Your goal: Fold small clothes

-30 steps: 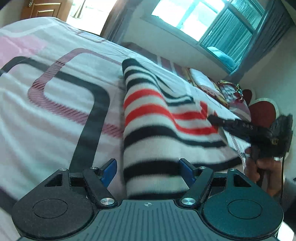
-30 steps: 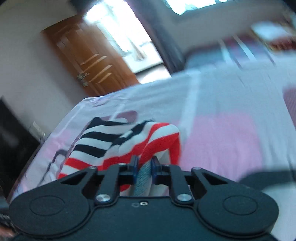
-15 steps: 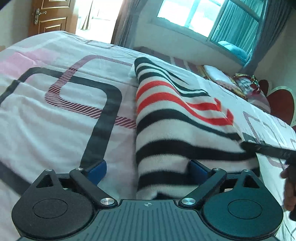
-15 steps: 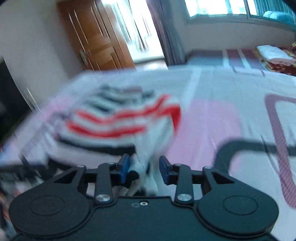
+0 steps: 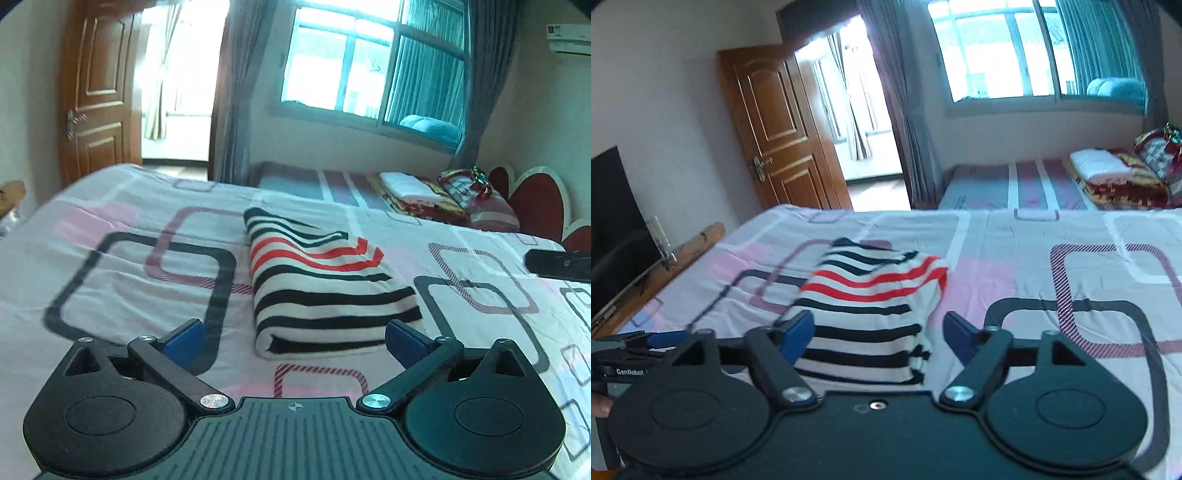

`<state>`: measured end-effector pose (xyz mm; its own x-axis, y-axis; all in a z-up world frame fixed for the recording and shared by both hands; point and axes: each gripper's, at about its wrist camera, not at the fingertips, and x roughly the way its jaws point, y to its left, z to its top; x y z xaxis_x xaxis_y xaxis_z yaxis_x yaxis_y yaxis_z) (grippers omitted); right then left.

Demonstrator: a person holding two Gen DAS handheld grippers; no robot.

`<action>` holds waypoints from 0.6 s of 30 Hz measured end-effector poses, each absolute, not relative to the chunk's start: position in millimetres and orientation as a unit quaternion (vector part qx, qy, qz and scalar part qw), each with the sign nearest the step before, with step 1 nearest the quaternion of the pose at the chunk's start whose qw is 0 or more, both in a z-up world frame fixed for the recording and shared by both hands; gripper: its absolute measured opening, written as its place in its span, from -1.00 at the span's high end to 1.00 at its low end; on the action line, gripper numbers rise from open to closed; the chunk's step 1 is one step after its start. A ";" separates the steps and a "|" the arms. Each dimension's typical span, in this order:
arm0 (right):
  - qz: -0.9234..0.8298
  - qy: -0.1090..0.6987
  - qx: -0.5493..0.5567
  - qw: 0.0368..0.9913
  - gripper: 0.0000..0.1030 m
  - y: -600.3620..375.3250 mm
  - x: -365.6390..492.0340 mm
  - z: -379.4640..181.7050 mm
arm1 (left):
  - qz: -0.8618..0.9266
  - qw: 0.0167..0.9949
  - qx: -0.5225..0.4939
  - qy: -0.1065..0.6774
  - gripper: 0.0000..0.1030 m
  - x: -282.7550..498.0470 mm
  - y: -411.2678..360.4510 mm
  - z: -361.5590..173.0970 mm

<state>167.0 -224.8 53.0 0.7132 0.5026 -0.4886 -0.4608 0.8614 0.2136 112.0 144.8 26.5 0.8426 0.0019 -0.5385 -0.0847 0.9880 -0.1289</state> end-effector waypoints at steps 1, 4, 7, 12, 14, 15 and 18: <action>0.258 0.272 0.040 0.926 -0.78 -224.8 156.3 59.3 | 0.028 0.958 -0.069 0.278 -1.00 100.3 144.4 32.1; 0.255 0.257 0.045 0.931 -0.99 -228.0 118.8 76.1 | 0.037 0.960 -0.067 0.270 -1.00 67.0 141.7 47.0; 0.249 0.261 0.054 0.931 -0.99 -230.4 86.5 82.4 | 0.042 0.965 -0.072 0.250 -1.00 30.7 138.1 62.6; 0.199 0.250 0.066 0.945 -0.99 -227.3 43.1 81.9 | 0.036 0.971 -0.061 0.230 -1.00 -0.7 128.0 78.7; 0.186 0.258 0.071 0.945 -0.99 -222.8 36.1 79.5 | 0.033 0.973 -0.055 0.223 -1.00 -6.8 124.5 83.5; 0.181 0.262 0.067 0.946 -0.99 -219.8 33.7 79.3 | 0.029 0.973 -0.054 0.224 -1.00 -9.4 121.5 86.1; 0.173 0.246 0.045 0.953 -0.99 -213.4 23.2 83.3 | 0.017 0.972 -0.051 0.228 -1.00 -13.5 117.5 91.7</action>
<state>23.2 -213.4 83.3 0.8189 0.3512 -0.4540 -0.3067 0.9363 0.1710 -13.5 117.5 91.7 0.8956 0.0101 -0.4448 -0.0564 0.9942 -0.0911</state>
